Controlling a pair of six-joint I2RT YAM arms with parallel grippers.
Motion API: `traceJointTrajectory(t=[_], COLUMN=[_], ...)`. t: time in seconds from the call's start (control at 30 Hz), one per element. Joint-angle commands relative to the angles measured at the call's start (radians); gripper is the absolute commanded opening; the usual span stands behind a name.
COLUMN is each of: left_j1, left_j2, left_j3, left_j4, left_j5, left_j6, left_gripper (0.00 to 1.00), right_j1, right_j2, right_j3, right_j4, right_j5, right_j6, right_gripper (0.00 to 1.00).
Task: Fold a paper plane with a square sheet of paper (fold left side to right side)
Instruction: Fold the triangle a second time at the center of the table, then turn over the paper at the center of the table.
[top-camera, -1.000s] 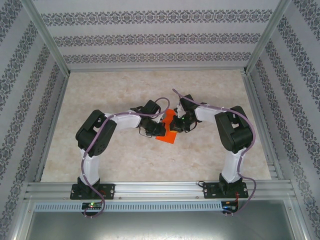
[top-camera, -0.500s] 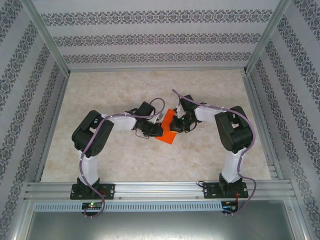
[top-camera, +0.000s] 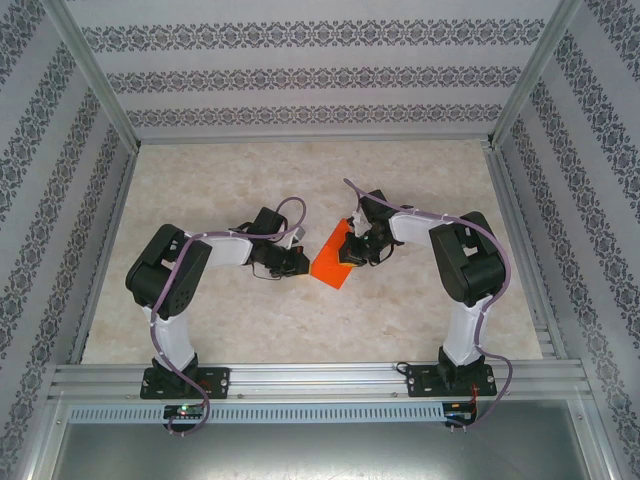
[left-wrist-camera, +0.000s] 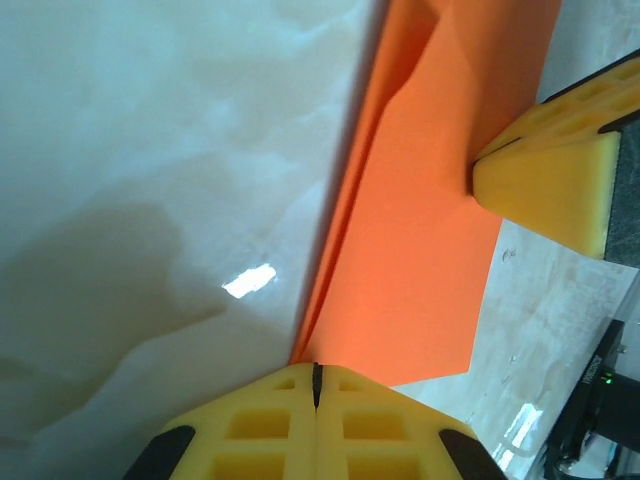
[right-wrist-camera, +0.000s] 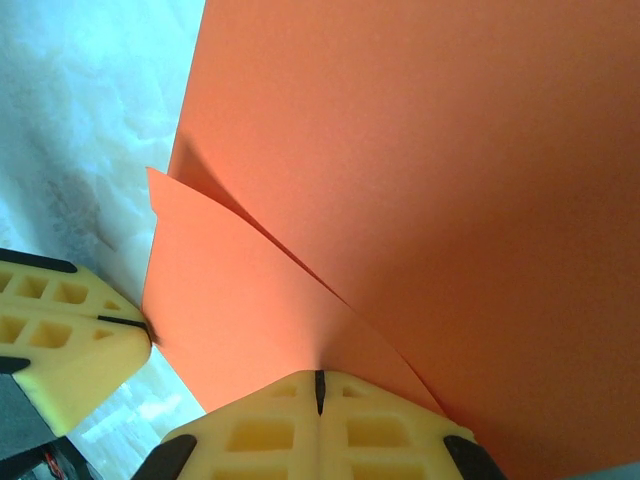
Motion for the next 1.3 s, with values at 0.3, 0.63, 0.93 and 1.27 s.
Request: traceJointTrajectory(t=[0.3, 0.63, 0.93, 1.27], left_j1=[0.085, 0.045, -0.024, -0.038], left_j2=[-0.081, -0.15, 0.073, 0.182], left_j3=[-0.051, 0.028, 0.237, 0.342], left_j4=[-0.089, -0.073, -0.071, -0.061], left_j5=[-0.068, -0.07, -0.045, -0.007], left_j6=[0.008, 0.022, 0.038, 0.035], left_gripper=[0.11, 0.3, 0.39, 0.39], right_j1=[-0.025, -0.108, -0.169, -0.172], right_j2=[-0.08, -0.346, -0.425, -0.488], right_j3=[-0.037, -0.153, -0.34, -0.411], right_j4=[0.06, 0.125, 0.265, 0.301], right_j5=[0.029, 0.171, 0.075, 0.056], right_j6=[0.016, 0.031, 0.116, 0.131], right_gripper=[0.07, 0.47, 0.61, 0.74])
